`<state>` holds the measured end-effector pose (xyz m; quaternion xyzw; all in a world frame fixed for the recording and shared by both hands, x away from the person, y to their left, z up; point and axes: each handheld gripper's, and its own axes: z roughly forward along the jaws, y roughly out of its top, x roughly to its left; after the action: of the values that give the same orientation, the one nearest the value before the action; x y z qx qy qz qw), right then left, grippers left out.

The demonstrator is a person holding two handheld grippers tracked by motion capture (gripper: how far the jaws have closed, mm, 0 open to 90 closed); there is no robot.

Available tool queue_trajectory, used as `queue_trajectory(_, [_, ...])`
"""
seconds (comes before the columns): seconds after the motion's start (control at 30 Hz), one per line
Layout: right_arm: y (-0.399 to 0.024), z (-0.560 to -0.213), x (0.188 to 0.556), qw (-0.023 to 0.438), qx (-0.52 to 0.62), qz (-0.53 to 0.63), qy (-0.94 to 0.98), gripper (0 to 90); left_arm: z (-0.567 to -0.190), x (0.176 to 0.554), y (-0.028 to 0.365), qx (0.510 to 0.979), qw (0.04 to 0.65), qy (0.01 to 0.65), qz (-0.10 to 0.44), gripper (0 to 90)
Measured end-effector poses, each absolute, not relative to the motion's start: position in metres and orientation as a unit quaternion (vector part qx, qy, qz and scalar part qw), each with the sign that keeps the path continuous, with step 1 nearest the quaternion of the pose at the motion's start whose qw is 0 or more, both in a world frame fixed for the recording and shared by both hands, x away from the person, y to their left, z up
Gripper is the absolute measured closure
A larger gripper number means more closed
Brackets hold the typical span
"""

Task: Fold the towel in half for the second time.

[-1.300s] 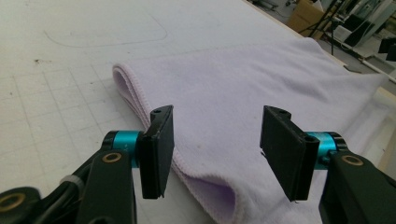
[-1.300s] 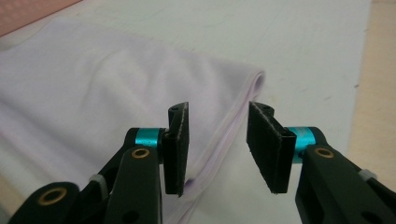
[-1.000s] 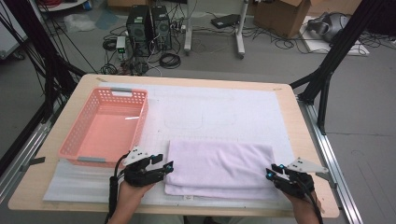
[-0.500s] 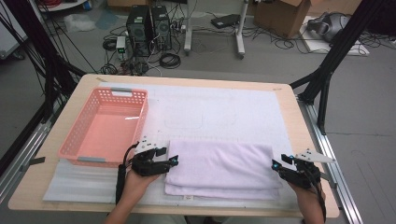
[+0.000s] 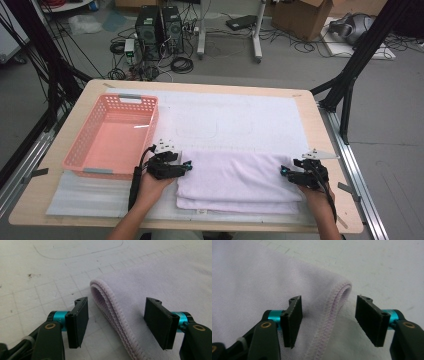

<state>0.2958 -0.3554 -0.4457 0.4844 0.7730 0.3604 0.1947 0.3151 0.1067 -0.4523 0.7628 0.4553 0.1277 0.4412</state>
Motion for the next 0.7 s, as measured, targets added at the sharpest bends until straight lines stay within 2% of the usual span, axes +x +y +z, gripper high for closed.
queue_trajectory(0.1, [-0.358, -0.447, 0.296, 0.165, 0.491, 0.377, 0.768, 56.3, -0.452, 0.315, 0.106, 0.764, 0.438, 0.455, 0.132, 38.2])
queue_trajectory(0.13, [-0.357, -0.447, 0.295, 0.158, 0.493, 0.380, 0.767, 60.9, -0.452, 0.314, 0.105, 0.767, 0.439, 0.450, 0.131, 41.2])
queue_trajectory(0.2, [-0.358, -0.447, 0.295, 0.138, 0.494, 0.392, 0.764, 72.3, -0.452, 0.312, 0.103, 0.772, 0.439, 0.441, 0.128, 53.3])
queue_trajectory(0.27, [-0.360, -0.448, 0.295, 0.133, 0.494, 0.401, 0.760, 78.7, -0.453, 0.312, 0.101, 0.772, 0.444, 0.440, 0.112, 65.6])
queue_trajectory(0.3, [-0.361, -0.448, 0.295, 0.132, 0.495, 0.404, 0.758, 80.3, -0.453, 0.312, 0.100, 0.767, 0.448, 0.449, 0.100, 72.3])
queue_trajectory(0.37, [-0.362, -0.447, 0.295, 0.135, 0.495, 0.407, 0.755, 82.0, -0.452, 0.311, 0.099, 0.765, 0.448, 0.450, 0.108, 78.1])
queue_trajectory(0.7, [-0.364, -0.431, 0.300, 0.197, 0.495, 0.423, 0.732, 83.4, -0.437, 0.329, 0.095, 0.735, 0.479, 0.461, 0.136, 80.0])
